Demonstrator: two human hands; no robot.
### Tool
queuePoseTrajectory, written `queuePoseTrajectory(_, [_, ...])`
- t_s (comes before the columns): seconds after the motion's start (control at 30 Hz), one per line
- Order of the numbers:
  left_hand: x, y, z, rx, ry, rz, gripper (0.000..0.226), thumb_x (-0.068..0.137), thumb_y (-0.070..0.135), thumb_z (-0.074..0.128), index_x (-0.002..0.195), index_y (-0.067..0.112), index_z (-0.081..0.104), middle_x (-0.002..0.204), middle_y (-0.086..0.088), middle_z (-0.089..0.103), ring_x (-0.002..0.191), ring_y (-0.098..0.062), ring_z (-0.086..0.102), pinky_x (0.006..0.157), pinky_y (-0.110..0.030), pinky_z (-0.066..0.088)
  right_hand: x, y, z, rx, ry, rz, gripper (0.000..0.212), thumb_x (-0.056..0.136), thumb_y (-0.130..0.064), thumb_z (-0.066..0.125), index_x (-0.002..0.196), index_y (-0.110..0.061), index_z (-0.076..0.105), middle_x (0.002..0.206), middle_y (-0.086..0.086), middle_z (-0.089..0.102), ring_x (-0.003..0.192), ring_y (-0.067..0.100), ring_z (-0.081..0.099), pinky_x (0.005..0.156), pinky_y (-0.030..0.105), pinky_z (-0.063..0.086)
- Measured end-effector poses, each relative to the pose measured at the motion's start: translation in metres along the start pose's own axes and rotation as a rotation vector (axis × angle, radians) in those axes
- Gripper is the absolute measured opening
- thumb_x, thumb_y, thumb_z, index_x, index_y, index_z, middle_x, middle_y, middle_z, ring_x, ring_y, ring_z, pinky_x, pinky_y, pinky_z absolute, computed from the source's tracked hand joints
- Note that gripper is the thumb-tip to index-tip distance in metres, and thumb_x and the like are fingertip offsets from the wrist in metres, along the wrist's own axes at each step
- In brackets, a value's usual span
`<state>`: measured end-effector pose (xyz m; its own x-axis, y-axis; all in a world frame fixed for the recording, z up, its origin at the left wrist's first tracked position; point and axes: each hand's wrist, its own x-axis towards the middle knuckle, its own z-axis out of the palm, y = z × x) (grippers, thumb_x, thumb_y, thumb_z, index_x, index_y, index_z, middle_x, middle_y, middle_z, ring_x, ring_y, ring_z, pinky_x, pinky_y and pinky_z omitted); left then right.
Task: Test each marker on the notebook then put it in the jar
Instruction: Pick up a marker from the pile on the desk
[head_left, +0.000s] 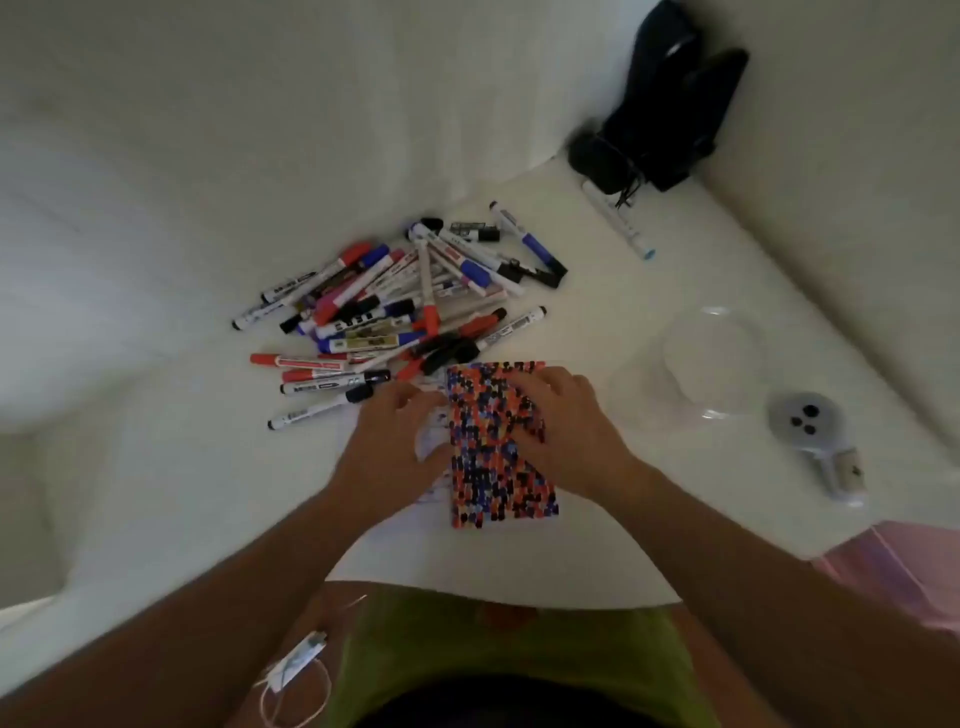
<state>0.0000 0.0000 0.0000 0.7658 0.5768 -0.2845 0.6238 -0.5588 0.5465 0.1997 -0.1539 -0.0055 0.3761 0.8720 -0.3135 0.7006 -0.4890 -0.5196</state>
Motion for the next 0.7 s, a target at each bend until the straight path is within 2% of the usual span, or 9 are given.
queuePoseTrajectory(0.07, [0.007,-0.007,0.023,0.137,0.101,0.097,0.060,0.085,0.051,0.068,0.138,0.026,0.059,0.139,-0.009,0.047,0.130,-0.029,0.044,0.106,-0.049,0.042,0.012,0.008,0.019,-0.145,0.069,-0.166,0.056,0.096,-0.045,0.058,0.148,-0.027,0.049,0.145,0.006,0.048,0.135,0.033,0.040,0.104,0.049,0.048])
queuePoseTrajectory(0.13, [0.011,-0.013,0.045,0.238,0.130,0.127,0.067,0.081,0.060,0.066,0.141,0.031,0.056,0.143,-0.007,0.044,0.133,-0.031,0.042,0.108,-0.051,0.039,0.021,0.019,0.040,-0.231,0.110,-0.275,0.055,0.095,-0.054,0.056,0.144,-0.029,0.054,0.145,0.004,0.050,0.137,0.034,0.041,0.106,0.050,0.045])
queuePoseTrajectory(0.23, [0.014,-0.021,0.060,0.314,0.200,0.142,0.072,0.080,0.068,0.061,0.146,0.039,0.051,0.148,-0.007,0.040,0.137,-0.031,0.038,0.114,-0.047,0.027,0.026,0.032,0.062,-0.225,0.235,-0.285,0.056,0.093,-0.058,0.057,0.142,-0.031,0.058,0.147,0.000,0.052,0.141,0.032,0.040,0.110,0.050,0.040])
queuePoseTrajectory(0.37, [0.011,-0.027,0.069,0.359,0.261,0.153,0.073,0.080,0.074,0.056,0.147,0.047,0.047,0.149,-0.002,0.038,0.138,-0.027,0.036,0.113,-0.045,0.032,0.024,0.038,0.073,-0.271,0.325,-0.342,0.050,0.096,-0.056,0.054,0.138,-0.031,0.061,0.148,0.001,0.052,0.141,0.030,0.040,0.109,0.049,0.040])
queuePoseTrajectory(0.47, [0.009,-0.033,0.074,0.375,0.347,0.169,0.071,0.080,0.078,0.052,0.145,0.050,0.048,0.149,0.006,0.038,0.138,-0.019,0.032,0.110,-0.036,0.030,0.026,0.041,0.074,-0.230,0.374,-0.366,0.049,0.093,-0.060,0.052,0.135,-0.037,0.061,0.144,-0.007,0.052,0.138,0.023,0.039,0.111,0.044,0.041])
queuePoseTrajectory(0.57, [0.007,-0.037,0.078,0.372,0.427,0.185,0.068,0.082,0.080,0.045,0.145,0.054,0.046,0.150,0.015,0.037,0.140,-0.012,0.031,0.112,-0.035,0.032,0.026,0.039,0.070,-0.236,0.373,-0.363,0.052,0.090,-0.064,0.047,0.138,-0.046,0.057,0.143,-0.017,0.048,0.137,0.015,0.034,0.111,0.037,0.039])
queuePoseTrajectory(0.7, [0.006,-0.038,0.082,0.371,0.505,0.273,0.058,0.088,0.072,0.044,0.138,0.046,0.058,0.146,0.013,0.051,0.135,-0.013,0.044,0.113,-0.039,0.039,0.020,0.031,0.071,-0.268,0.367,-0.360,0.056,0.088,-0.068,0.043,0.140,-0.049,0.055,0.145,-0.021,0.047,0.135,0.011,0.032,0.113,0.036,0.036])
